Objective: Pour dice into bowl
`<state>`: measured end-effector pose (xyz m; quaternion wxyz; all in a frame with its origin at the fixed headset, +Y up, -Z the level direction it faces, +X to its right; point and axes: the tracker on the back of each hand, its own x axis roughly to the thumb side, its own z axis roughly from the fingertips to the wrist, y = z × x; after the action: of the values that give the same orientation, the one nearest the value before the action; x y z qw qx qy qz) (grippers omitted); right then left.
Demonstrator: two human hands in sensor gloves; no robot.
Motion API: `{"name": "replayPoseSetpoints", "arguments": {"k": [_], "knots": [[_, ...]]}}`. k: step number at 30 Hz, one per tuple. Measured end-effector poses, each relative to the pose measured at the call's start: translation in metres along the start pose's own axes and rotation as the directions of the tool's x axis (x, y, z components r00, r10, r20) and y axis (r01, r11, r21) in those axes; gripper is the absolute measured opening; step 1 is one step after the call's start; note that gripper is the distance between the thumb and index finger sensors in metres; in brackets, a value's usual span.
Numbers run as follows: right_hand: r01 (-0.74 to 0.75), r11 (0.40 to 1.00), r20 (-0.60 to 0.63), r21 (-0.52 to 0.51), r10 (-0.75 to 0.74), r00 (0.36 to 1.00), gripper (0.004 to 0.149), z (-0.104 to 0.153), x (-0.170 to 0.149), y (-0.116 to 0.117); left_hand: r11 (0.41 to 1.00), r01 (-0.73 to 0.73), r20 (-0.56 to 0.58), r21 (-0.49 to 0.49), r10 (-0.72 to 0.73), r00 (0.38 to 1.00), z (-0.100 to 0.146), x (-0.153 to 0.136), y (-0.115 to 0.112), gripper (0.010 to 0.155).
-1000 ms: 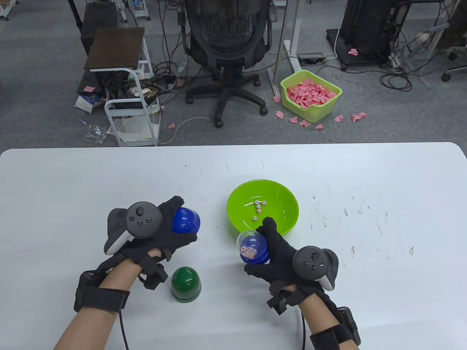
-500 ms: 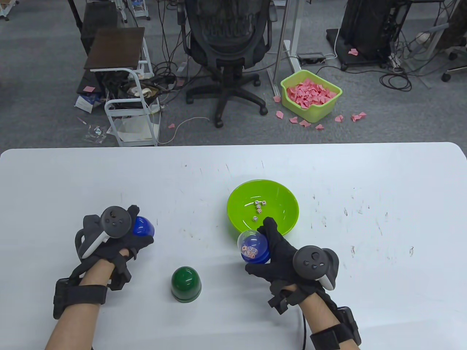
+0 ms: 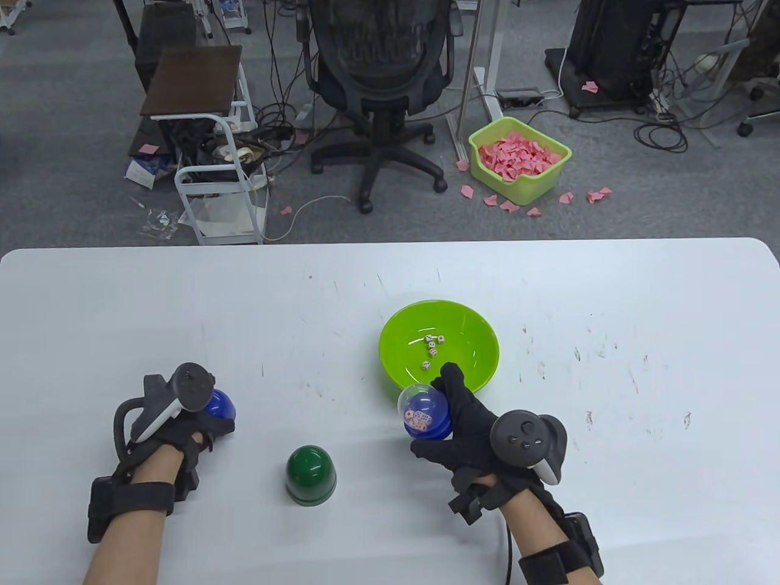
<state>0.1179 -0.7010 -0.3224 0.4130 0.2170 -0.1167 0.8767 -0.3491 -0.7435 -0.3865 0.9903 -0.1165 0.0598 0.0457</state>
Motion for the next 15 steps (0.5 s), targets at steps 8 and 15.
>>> {"name": "replayPoseSetpoints", "arguments": {"k": [8, 15], "knots": [[-0.001, 1.000, -0.001, 0.002, 0.001, 1.000, 0.113, -0.0001, -0.0005, 0.0001, 0.998, -0.051, -0.013, -0.023, 0.050, 0.999, 0.0006, -0.0023, -0.0024, 0.093], [-0.002, 1.000, -0.002, 0.002, 0.002, 1.000, 0.113, 0.0000, -0.0008, 0.0001, 0.995, -0.092, -0.013, -0.028, 0.092, 0.996, 0.0045, 0.0004, 0.0062, 0.098]]}}
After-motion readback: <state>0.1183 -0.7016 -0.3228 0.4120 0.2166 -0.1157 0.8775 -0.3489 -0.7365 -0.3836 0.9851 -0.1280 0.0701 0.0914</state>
